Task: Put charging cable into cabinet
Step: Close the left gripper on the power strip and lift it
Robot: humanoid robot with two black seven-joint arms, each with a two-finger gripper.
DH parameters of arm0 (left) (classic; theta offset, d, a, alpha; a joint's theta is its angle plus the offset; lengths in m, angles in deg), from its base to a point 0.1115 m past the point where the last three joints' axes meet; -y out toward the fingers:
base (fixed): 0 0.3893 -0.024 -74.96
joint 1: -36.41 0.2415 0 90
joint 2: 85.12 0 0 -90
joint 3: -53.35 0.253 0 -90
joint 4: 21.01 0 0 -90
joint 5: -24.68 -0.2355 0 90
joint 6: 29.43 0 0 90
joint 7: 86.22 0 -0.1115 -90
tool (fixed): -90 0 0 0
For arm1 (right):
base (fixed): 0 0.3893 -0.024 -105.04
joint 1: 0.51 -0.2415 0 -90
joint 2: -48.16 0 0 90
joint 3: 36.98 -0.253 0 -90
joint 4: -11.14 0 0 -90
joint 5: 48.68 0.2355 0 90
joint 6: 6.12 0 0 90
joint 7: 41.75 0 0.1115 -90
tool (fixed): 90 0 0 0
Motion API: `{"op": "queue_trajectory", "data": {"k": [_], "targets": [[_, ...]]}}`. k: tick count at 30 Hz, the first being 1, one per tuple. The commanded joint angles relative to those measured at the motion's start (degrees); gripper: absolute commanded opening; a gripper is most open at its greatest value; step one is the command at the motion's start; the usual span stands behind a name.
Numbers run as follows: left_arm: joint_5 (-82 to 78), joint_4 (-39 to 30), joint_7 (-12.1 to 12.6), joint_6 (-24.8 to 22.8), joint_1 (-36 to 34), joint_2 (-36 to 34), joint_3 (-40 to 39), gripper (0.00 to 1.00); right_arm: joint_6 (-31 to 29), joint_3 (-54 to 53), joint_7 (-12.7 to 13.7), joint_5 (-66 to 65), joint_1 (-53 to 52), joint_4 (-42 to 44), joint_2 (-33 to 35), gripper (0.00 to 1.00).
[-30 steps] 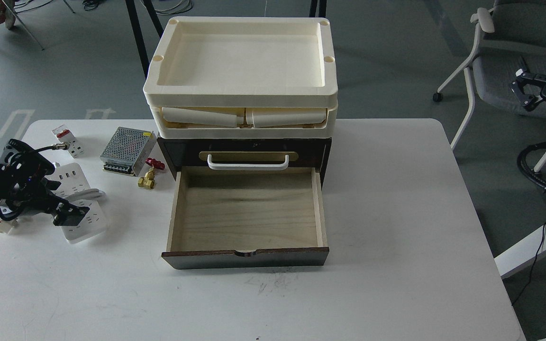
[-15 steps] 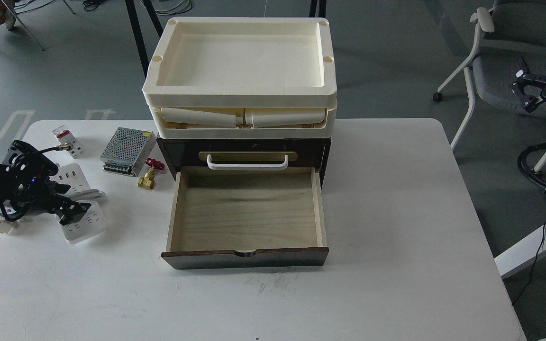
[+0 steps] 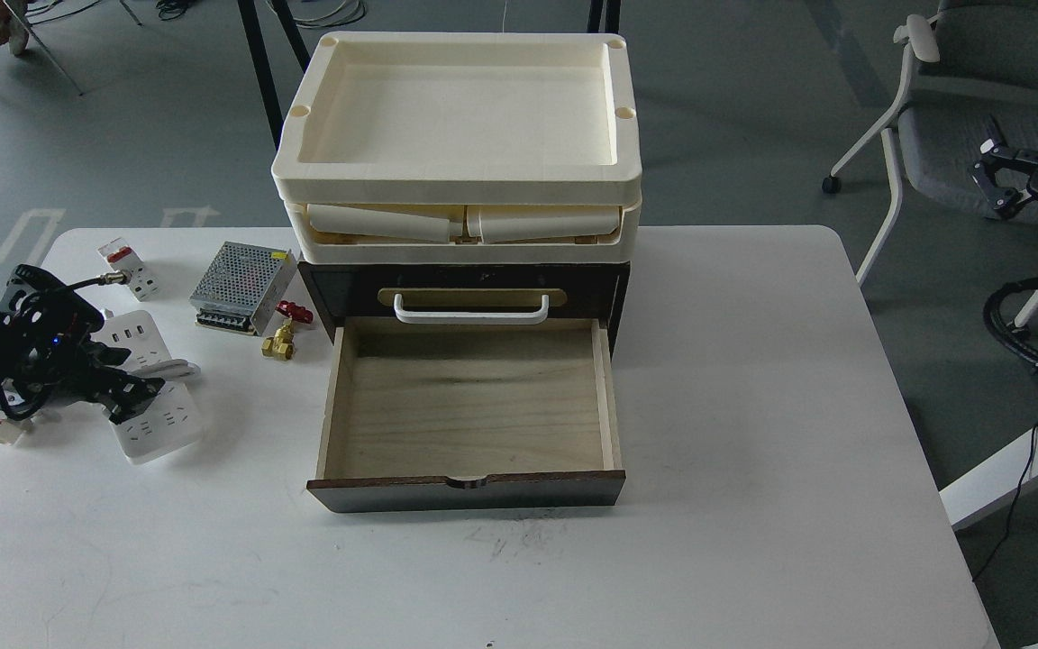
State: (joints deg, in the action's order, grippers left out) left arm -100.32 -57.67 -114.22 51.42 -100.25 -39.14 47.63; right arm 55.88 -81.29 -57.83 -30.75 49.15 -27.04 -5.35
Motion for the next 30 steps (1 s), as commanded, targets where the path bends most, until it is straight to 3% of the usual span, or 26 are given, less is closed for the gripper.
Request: {"op": "queue_trajectory", "data": {"k": [1,4,7,11,20,23,30], "targets": [[0.0,0.0,0.0,-0.3,0.1,0.1,0.0,0.56,0.0,0.0,0.0,0.0,0.0,0.0,0.0,1.00],[0.0,0.0,0.0,-0.3,0.1,0.1,0.7,0.49,0.0,0.0,0.0,0.0,0.0,0.0,0.0,1.00],[0.0,0.2,0.0,-0.4,-0.2,0.1,1.6,0.09,0.0,0.0,0.0,0.0,0.0,0.0,0.0,1.00],[0.0,0.5,0.0,-0.1,0.1,0.1,1.8,0.00,0.0,0.0,0.0,0.0,0.0,0.1,0.0,1.00],[5.1,-0.3,0.0,-0.4,-1.1,-0.7,1.0,0.00,0.0,-0.1,0.0,0.0,0.0,0.1,0.0,1.00],[9.9,-2.8,0.0,-0.8,-1.6,-4.4,1.1,0.00,0.0,-0.3,0.0,0.1,0.0,0.1,0.1,1.00],[23.1,-19.3,0.0,-14.7,-6.9,-18.2,0.3,0.00,0.0,-0.4,-0.1,0.1,0.2,0.1,0.0,1.00]]}}
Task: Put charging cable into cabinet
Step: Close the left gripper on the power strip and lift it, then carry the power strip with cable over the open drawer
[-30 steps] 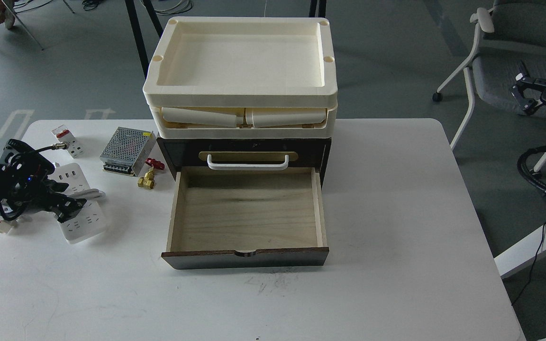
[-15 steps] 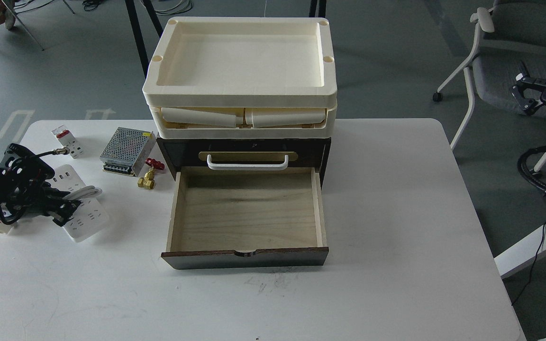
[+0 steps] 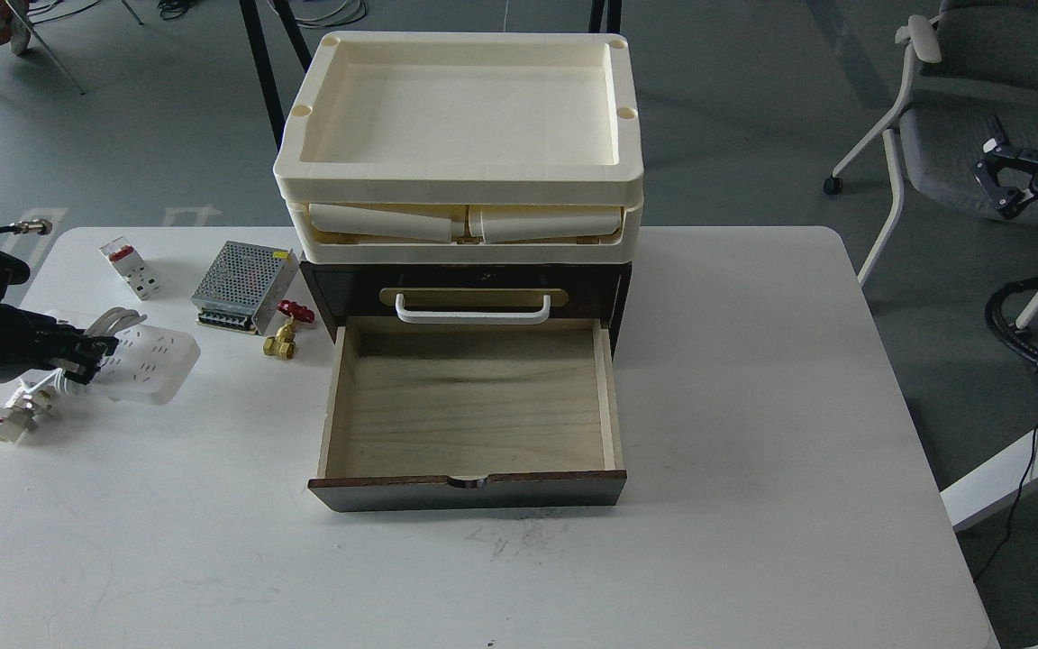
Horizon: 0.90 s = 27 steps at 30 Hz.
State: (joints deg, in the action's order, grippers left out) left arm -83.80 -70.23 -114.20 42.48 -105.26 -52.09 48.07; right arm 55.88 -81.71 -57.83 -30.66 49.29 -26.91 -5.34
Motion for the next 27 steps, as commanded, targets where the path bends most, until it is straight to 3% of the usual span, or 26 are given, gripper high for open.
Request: {"op": "queue_trajectory", "data": {"k": [1,2,10,19,27], "targets": [[9.5,-9.1,0.0,-8.3,-2.1,-7.4,-0.2,0.00,0.0,0.0,-0.1,0.0,0.1,0.0,0.0,1.00],[11.9,-11.0,0.0,-9.9,-2.3,-8.9,-0.2,0.00,0.0,0.0,-0.1,0.0,0.3,0.0,0.0,1.00],[29.6,-27.4,0.0,-9.9,-2.1,-15.3,-1.7,0.00,0.0,-0.2,0.0,0.0,0.6,0.0,0.0,1.00],[46.0,-35.6,0.0,-9.9,-1.7,-15.0,-1.6,0.00,0.0,-0.2,0.0,0.0,1.5,0.1,0.7,1.00],[54.2,-38.1,0.0,-9.9,0.0,-11.8,-1.5,0.00,0.0,-0.4,0.0,0.0,1.9,0.0,0.8,1.00]]}}
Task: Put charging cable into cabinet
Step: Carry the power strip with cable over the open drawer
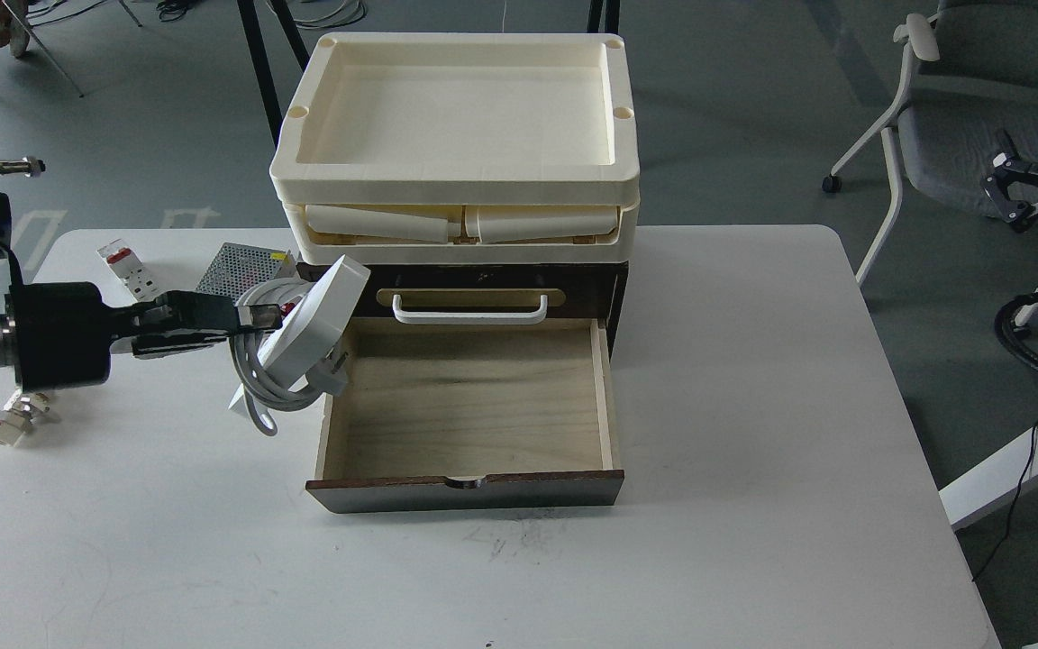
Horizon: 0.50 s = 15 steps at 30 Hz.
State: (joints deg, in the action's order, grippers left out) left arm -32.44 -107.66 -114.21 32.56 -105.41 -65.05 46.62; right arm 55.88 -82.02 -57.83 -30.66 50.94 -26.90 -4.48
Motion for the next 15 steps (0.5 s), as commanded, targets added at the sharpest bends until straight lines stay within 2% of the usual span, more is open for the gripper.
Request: {"op": "queue_trajectory", "data": {"k": [1,12,15], "targets": [[4.5,-0.9,0.0,0.0,0.1,1.9,0.0,0.00,0.0,-0.1,-0.1,0.0,0.3,0.0,-0.1,1.00],[6.1,-0.3,0.0,0.0,3.2,10.4,-0.1,0.00,0.0,-0.1,0.0,0.0,0.7,0.0,-0.1,1.00],[6.1,0.5,0.0,3.1,4.6,12.7,-0.1,0.00,0.0,-0.1,-0.1,0.0,0.7,0.0,-0.1,1.00]]}}
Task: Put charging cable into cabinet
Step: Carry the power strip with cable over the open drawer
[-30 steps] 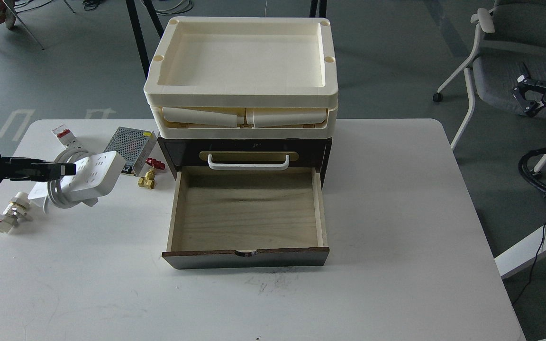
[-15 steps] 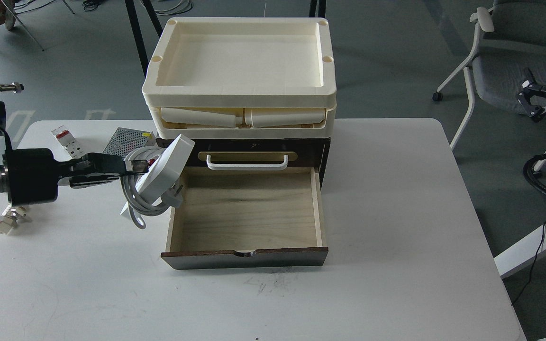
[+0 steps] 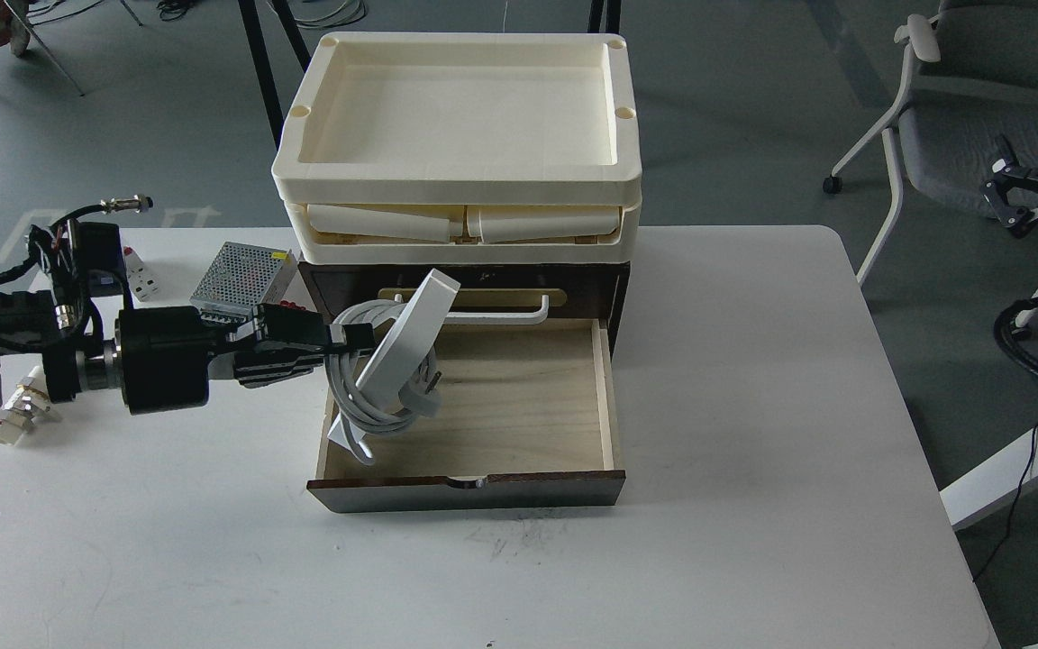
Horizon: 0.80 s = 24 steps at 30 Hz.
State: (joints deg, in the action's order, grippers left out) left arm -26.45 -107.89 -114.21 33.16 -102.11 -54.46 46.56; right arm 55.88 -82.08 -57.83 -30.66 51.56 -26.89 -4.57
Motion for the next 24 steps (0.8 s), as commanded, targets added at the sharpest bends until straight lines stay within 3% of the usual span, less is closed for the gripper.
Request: {"op": "queue_trajectory", "data": {"k": [1,19,24], "targets": [[0.2,1.4,0.0,3.2,1.9,2.8,-0.1,0.00,0.0,0.0,-0.1,0.0,0.0,0.0,0.0,1.00],[2.8,12.1,0.0,4.4,6.5,11.2,-0.1,0.00,0.0,-0.5,-0.1,0.0,1.0,0.0,0.0,1.00],[2.7,14.4,0.0,7.3,6.8,13.9,0.4,0.00,0.0,-0.5,-0.1,0.0,1.4,0.0,0.0,1.00]]}}
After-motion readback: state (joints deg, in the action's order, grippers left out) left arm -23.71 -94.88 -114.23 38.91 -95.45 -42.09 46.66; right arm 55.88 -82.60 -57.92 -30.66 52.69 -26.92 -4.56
